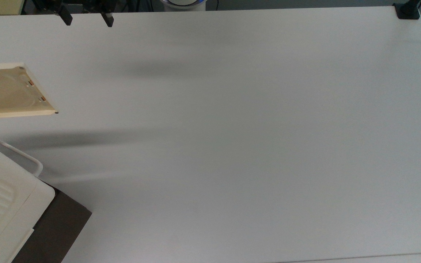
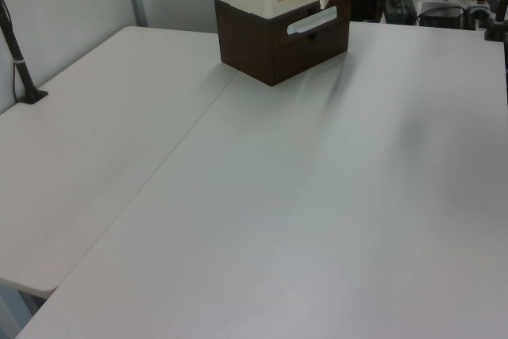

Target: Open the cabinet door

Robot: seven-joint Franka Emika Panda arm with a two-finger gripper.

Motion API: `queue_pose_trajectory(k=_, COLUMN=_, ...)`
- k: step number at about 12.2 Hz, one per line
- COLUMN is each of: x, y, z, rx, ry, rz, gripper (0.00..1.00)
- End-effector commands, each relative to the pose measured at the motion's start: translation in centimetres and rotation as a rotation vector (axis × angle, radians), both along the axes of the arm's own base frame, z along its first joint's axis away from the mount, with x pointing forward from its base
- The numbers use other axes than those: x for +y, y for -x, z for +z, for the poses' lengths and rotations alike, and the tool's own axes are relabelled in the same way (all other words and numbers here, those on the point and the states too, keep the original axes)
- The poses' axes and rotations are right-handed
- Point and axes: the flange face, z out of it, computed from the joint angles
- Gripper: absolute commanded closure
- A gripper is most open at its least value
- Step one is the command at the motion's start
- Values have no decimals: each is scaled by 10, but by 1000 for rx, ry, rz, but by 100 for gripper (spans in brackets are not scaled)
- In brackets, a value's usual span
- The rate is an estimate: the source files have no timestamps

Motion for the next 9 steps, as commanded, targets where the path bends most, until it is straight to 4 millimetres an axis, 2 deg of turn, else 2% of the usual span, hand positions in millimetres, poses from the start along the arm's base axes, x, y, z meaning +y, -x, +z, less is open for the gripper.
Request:
queue_pose_trajectory(k=1, x=6, y=0, z=-4, rx=-19, ry=32, rz=32, gripper=0)
queue_pose_trajectory(k=9, x=7, y=-6, z=-5, rx=-39, ry=45, rz=33, gripper=0)
